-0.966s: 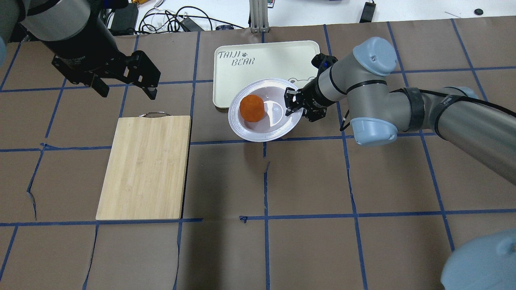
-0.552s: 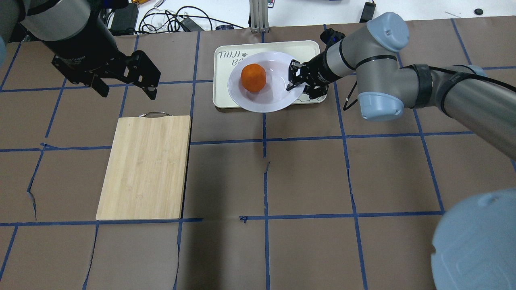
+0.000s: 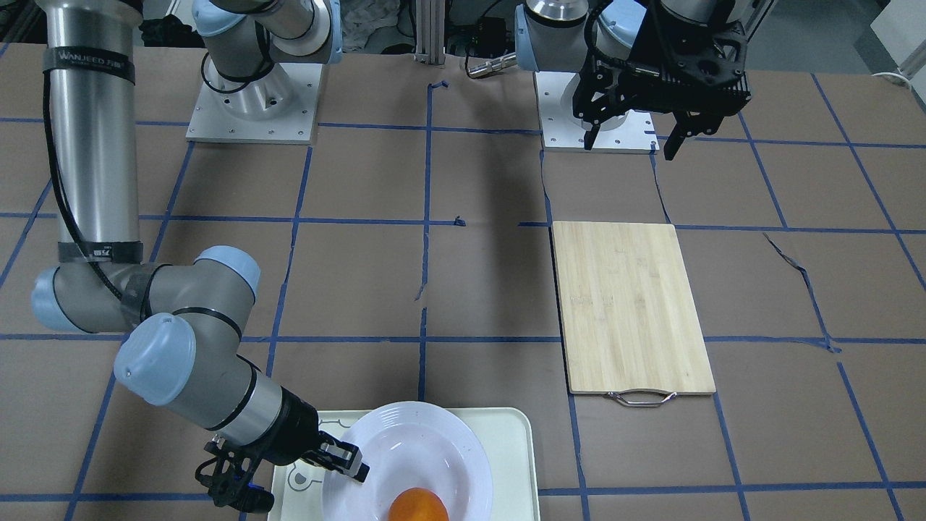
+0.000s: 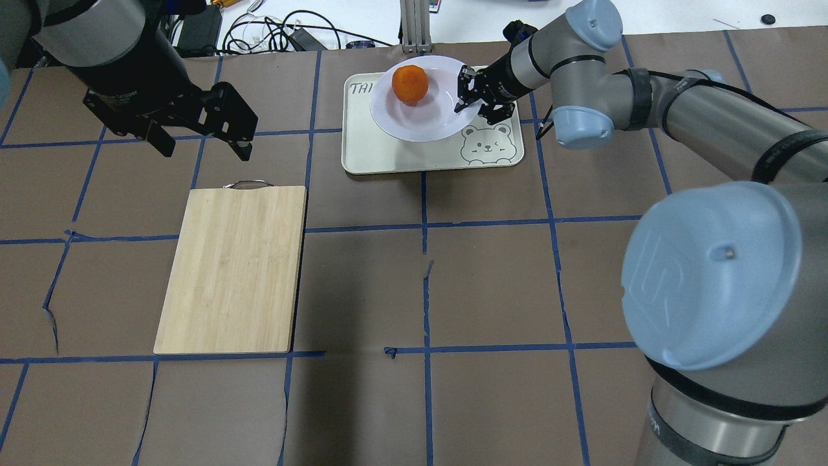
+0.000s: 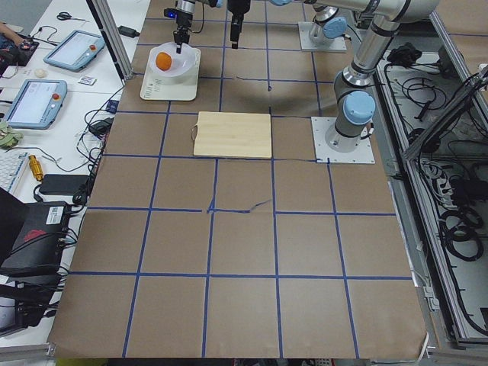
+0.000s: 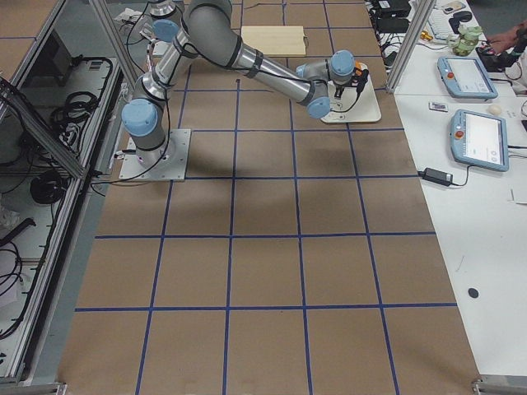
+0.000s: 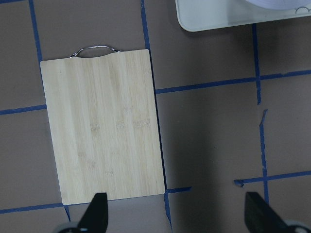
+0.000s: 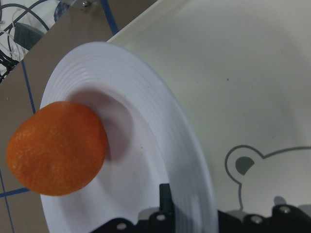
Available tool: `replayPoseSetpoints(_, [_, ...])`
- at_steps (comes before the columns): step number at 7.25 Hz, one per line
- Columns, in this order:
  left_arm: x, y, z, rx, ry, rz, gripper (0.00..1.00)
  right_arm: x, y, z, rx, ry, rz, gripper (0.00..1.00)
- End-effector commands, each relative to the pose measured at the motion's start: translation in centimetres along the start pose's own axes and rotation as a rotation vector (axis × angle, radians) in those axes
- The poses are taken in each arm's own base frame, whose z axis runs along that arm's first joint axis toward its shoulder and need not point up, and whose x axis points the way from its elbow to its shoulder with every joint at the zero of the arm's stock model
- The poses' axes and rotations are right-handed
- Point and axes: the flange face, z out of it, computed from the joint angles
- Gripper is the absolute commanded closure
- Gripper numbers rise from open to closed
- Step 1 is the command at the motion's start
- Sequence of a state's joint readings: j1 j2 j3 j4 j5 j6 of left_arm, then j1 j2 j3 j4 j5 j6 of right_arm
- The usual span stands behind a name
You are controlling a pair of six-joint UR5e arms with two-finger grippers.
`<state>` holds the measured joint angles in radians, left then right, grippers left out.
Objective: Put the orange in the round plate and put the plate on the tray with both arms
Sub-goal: 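Release the plate on the tray and raise the right gripper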
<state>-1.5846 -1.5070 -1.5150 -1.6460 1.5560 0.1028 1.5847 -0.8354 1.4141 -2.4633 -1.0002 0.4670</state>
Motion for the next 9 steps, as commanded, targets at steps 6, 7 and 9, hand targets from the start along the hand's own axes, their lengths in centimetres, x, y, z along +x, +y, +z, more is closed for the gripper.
replayPoseSetpoints(6, [-0.1,0.0,0.0,0.0,0.0,-0.002,0.0,2.0,-0.5,-0.6,0.091,0.197,0.0,0.0])
replayPoseSetpoints(7, [-0.1,0.0,0.0,0.0,0.0,-0.002,0.0,2.1,-1.0,-1.5,0.106,0.206,-0.003,0.0])
replayPoseSetpoints(9, [-0.1,0.0,0.0,0.0,0.0,-0.002,0.0,0.8,-1.1,-7.0,0.087,0.265,-0.087,0.0])
